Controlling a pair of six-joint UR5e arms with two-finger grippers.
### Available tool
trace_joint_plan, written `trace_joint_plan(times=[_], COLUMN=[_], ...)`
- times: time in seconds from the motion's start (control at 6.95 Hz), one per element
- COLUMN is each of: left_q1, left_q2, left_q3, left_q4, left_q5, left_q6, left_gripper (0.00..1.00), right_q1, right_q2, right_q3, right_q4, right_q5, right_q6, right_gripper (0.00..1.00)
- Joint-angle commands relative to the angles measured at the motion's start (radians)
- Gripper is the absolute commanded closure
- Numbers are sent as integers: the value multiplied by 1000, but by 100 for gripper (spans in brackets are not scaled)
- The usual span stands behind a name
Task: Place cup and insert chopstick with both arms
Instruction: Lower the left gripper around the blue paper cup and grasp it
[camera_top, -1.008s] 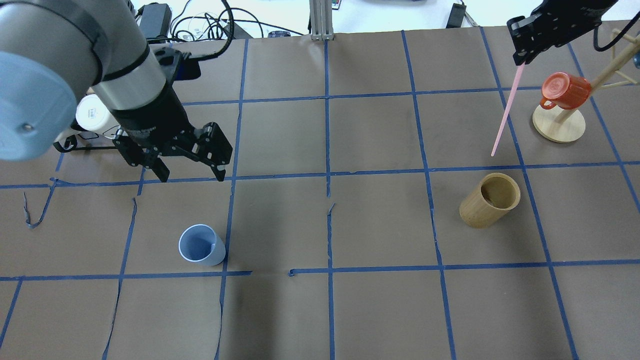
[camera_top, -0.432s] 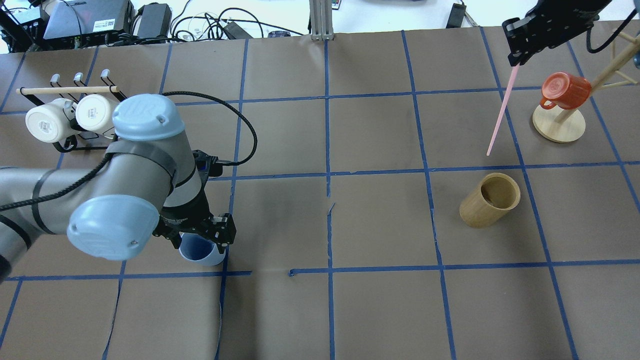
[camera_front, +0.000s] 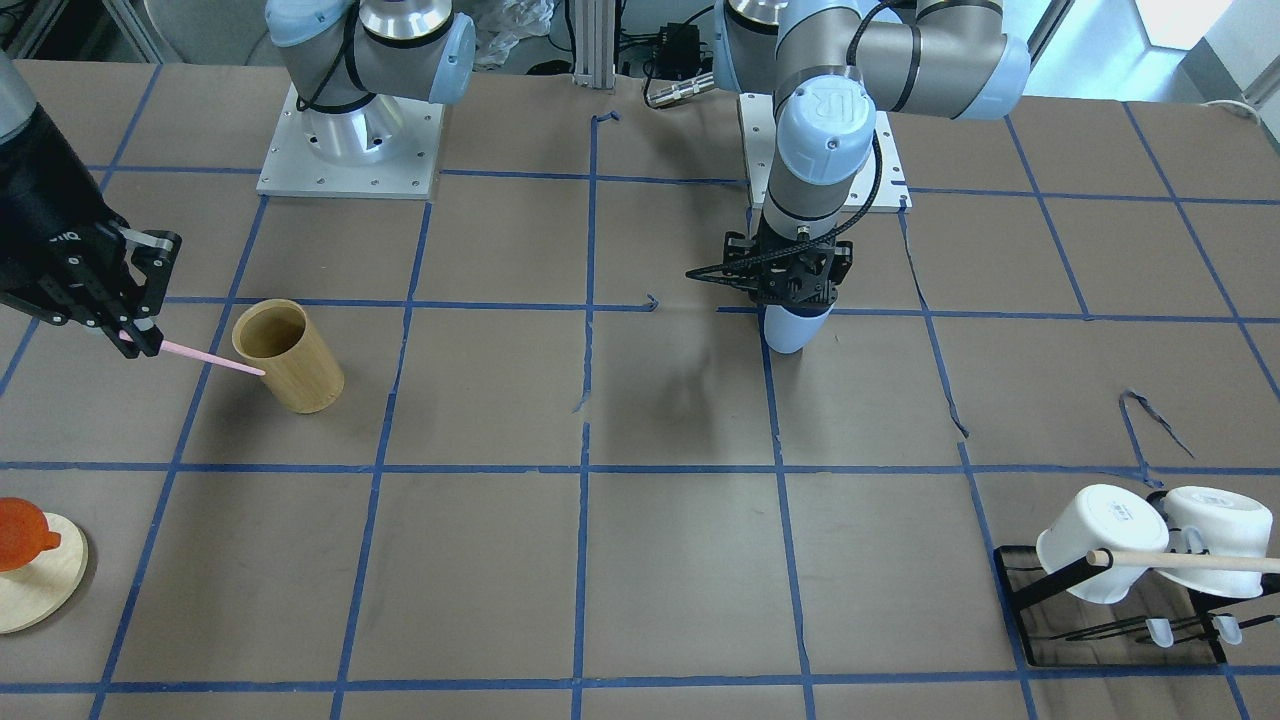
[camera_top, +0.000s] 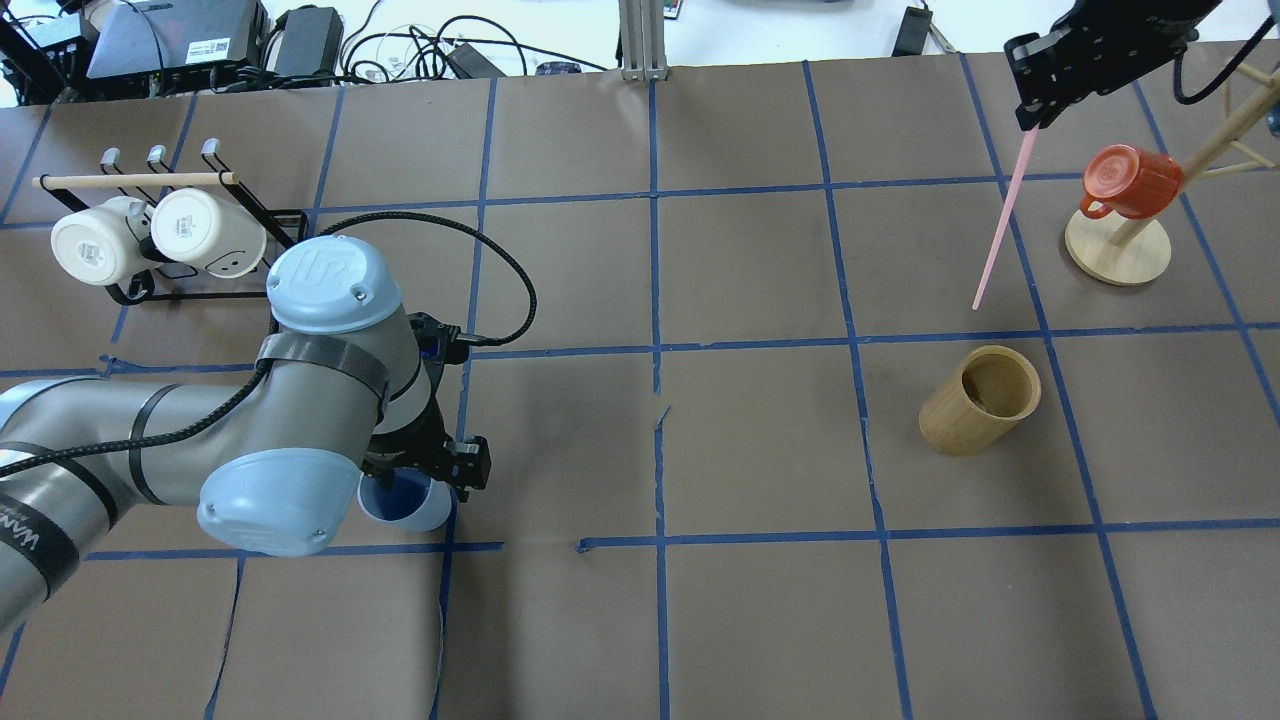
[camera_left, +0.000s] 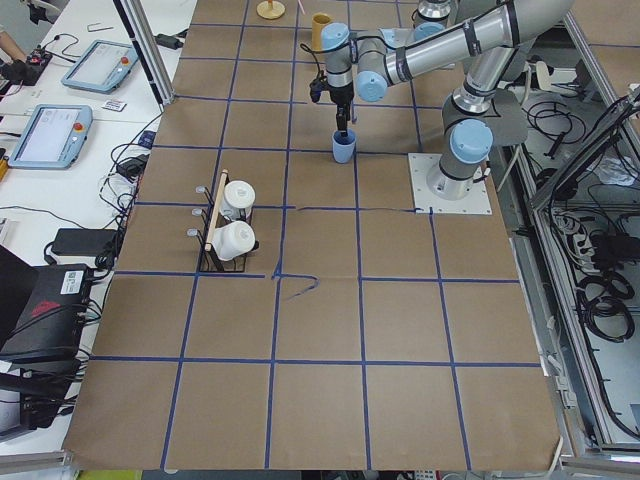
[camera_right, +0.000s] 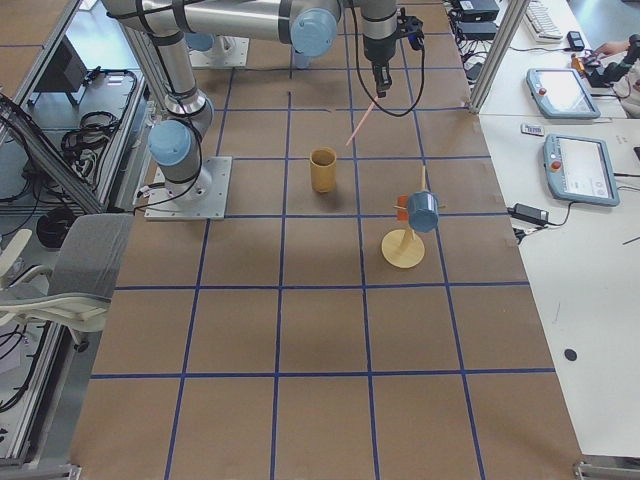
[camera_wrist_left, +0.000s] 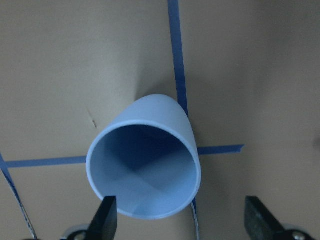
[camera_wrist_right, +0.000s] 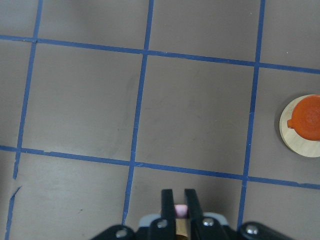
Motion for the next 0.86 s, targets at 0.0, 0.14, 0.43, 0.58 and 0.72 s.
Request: trace_joint_plan(times=[0.0, 0.14, 0.43, 0.58, 0.72], left_q1=[-8, -8, -8, -8, -17], left_q2=[-17, -23, -27, -41, -64], left_q3=[-10, -7, 15, 66, 150], left_q4=[13, 14, 57, 68, 19], left_q5=[-7, -6, 29, 60, 27], left_q6=[3, 5, 47, 74, 39], left_gripper=[85, 100, 100, 100, 100], right_q1=[0, 0, 0, 0, 0], right_q2=[0, 2, 0, 0, 0], right_q3=[0, 0, 0, 0, 0], right_q4=[0, -1, 0, 0, 0], right_q5=[1, 1, 1, -1, -1], right_q6=[0, 0, 0, 0, 0], right_gripper=[93, 93, 95, 95, 97])
